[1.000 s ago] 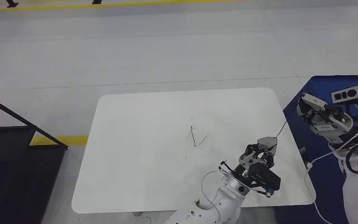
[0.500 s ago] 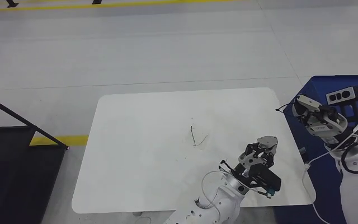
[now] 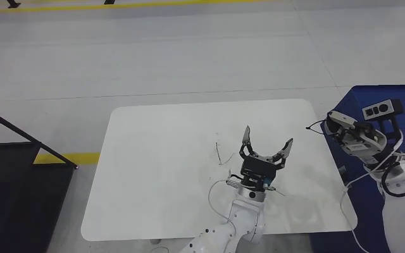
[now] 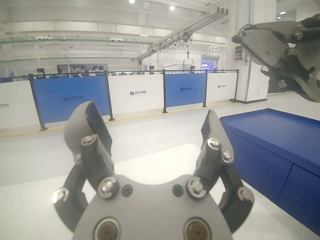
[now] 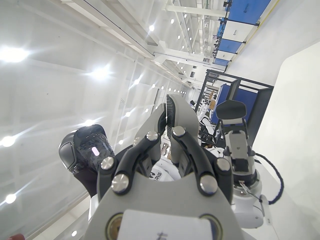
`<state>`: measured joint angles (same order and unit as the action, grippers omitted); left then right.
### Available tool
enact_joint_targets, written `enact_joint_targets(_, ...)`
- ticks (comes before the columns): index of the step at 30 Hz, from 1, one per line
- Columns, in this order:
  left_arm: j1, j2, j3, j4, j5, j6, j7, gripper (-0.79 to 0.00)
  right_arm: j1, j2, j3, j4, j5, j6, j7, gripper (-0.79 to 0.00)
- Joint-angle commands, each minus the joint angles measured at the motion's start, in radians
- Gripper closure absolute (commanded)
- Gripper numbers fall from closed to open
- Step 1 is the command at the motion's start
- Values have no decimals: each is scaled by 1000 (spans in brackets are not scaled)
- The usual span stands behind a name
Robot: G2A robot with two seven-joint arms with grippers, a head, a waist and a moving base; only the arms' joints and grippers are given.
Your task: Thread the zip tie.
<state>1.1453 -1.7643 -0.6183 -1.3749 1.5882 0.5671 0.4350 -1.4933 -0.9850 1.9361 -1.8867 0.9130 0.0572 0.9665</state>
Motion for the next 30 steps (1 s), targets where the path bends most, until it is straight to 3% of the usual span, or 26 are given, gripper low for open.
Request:
enact_joint_targets(1,0,0,0,0,-3,0,0,-785,-8,-2,-12,-17,22,11,-2,0)
enact_joint_targets(5,0,0,0,0,-3,0,0,-785,-29,-10,-58,-123,128,56,-33,0)
enact_joint_targets(12,0,0,0,0,-3,0,0,-785,1,-24,-164,-373,279,124,-229,0)
enact_joint_targets(15,0,0,0,0,-3,0,0,-785,14,-26,-228,-461,300,207,-306,0)
enact_joint_targets(21,0,0,0,0,-3,0,0,-785,130,-26,-346,-463,366,328,-311,0)
enact_joint_targets(30,0,0,0,0,-3,0,0,-785,172,-31,-364,-463,412,347,-340,0)
